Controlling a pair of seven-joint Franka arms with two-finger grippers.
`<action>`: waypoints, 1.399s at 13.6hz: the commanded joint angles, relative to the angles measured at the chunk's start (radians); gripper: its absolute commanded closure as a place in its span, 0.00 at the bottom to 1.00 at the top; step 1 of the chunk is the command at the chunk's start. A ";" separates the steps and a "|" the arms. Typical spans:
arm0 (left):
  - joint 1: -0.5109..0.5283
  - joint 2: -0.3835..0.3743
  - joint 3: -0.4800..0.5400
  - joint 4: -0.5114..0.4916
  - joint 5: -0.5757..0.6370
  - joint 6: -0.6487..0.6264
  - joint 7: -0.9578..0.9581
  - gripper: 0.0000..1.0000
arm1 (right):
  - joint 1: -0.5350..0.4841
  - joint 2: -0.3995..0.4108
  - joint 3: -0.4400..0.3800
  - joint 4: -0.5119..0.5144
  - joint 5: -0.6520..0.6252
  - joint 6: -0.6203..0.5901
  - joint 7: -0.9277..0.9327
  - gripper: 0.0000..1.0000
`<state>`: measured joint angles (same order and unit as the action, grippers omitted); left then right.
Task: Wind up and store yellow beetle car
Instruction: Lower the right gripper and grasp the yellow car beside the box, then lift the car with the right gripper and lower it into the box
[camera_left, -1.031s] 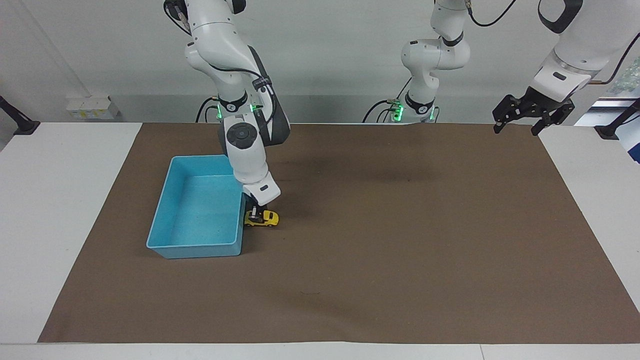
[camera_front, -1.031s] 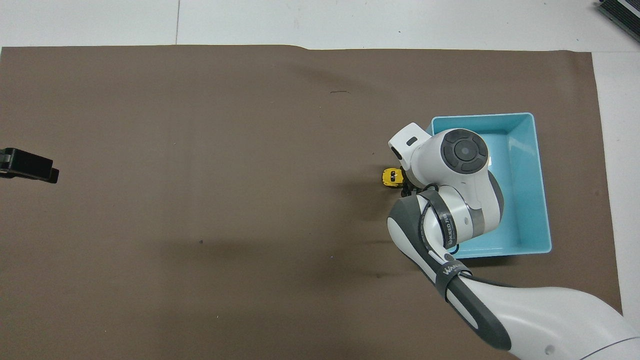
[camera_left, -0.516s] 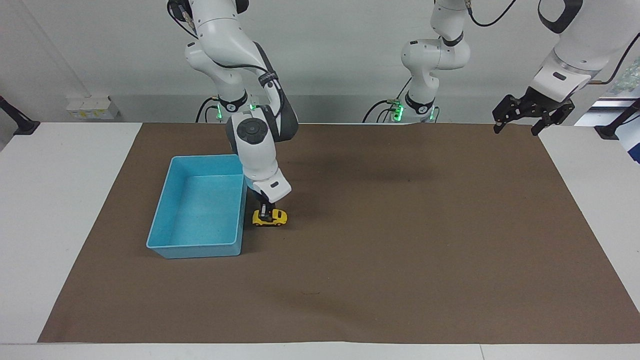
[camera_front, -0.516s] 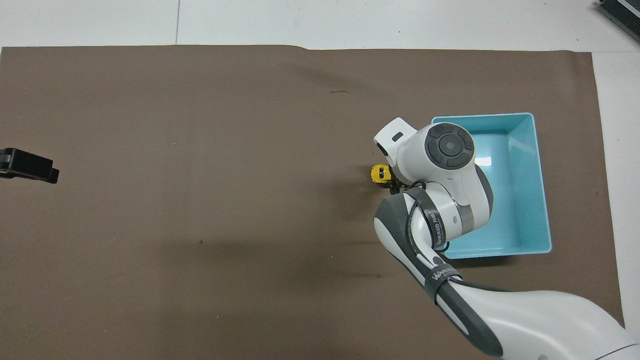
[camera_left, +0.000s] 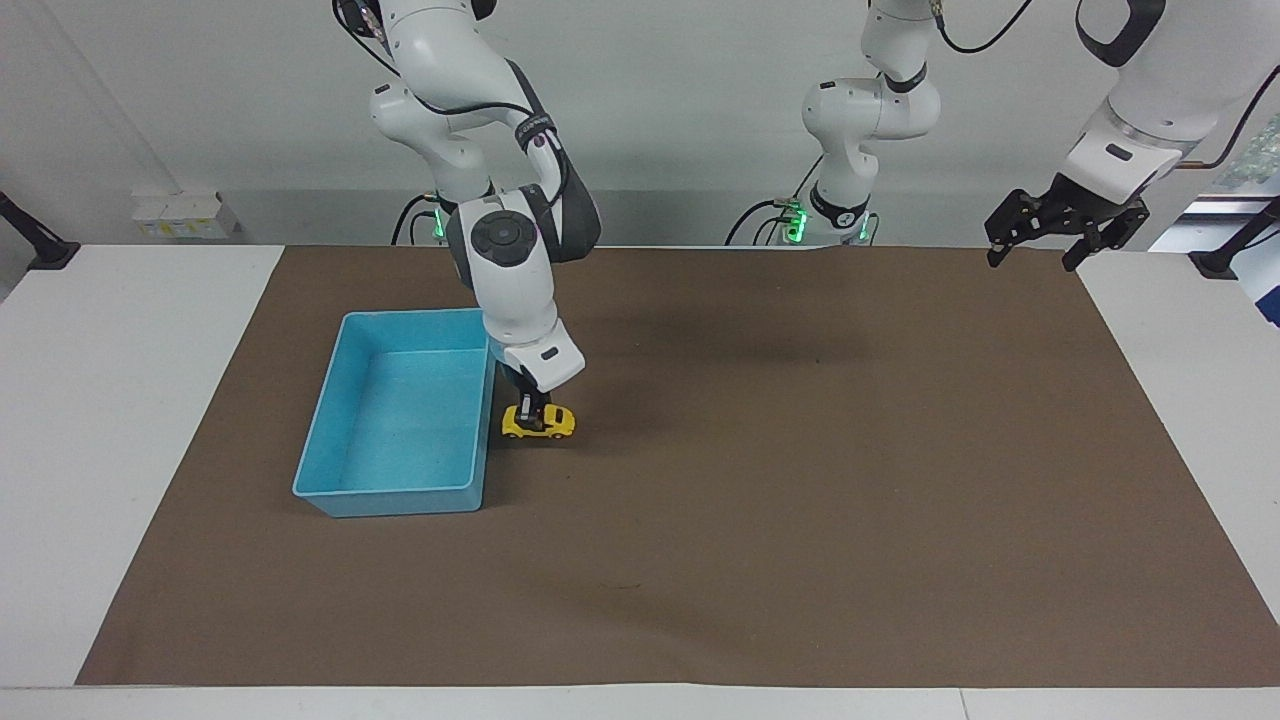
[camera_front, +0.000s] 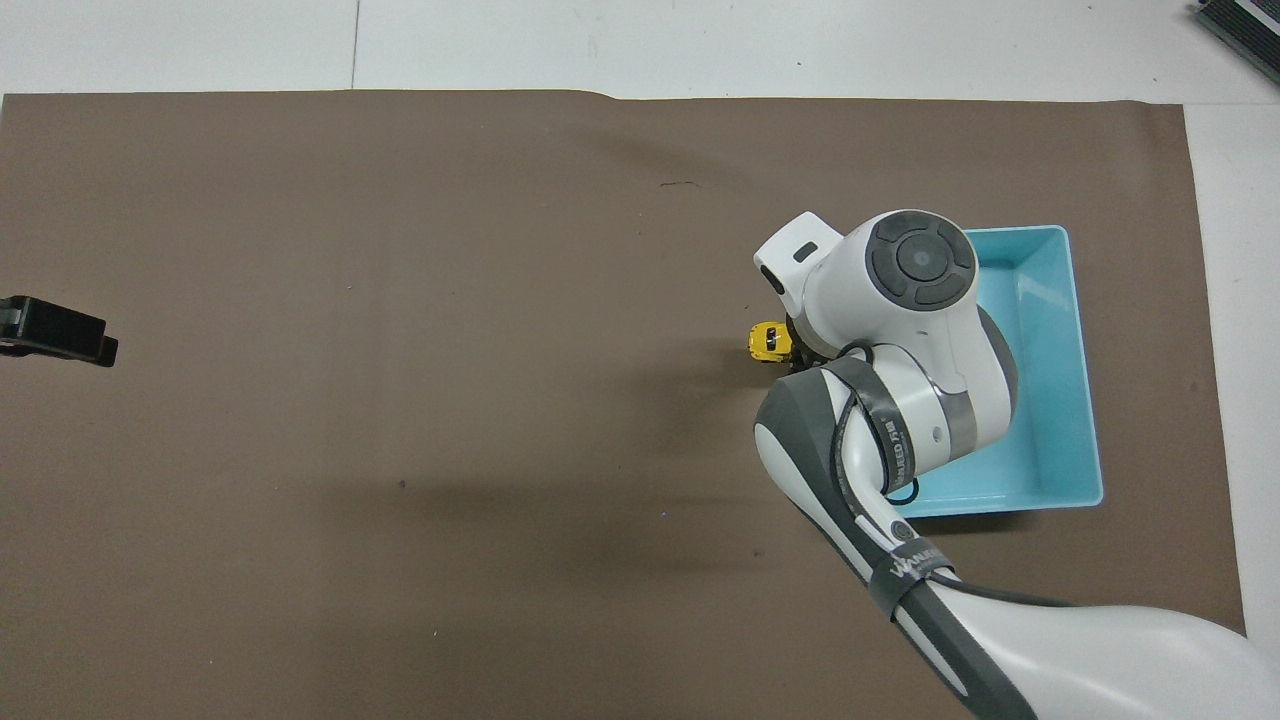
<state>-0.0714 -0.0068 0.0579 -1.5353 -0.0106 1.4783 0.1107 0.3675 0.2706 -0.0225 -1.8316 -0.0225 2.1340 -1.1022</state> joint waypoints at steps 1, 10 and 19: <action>0.005 -0.007 -0.004 -0.005 0.018 -0.012 -0.008 0.00 | -0.009 -0.053 0.004 0.014 0.004 -0.072 0.022 0.78; 0.005 -0.007 -0.004 -0.005 0.018 -0.012 -0.008 0.00 | -0.088 -0.122 -0.013 -0.005 -0.004 -0.186 -0.089 0.78; 0.005 -0.007 -0.004 -0.005 0.018 -0.012 -0.008 0.00 | -0.222 -0.191 -0.014 -0.156 -0.013 -0.117 -0.308 0.78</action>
<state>-0.0714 -0.0068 0.0579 -1.5353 -0.0106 1.4783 0.1107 0.1555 0.1424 -0.0447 -1.8969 -0.0233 1.9668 -1.3853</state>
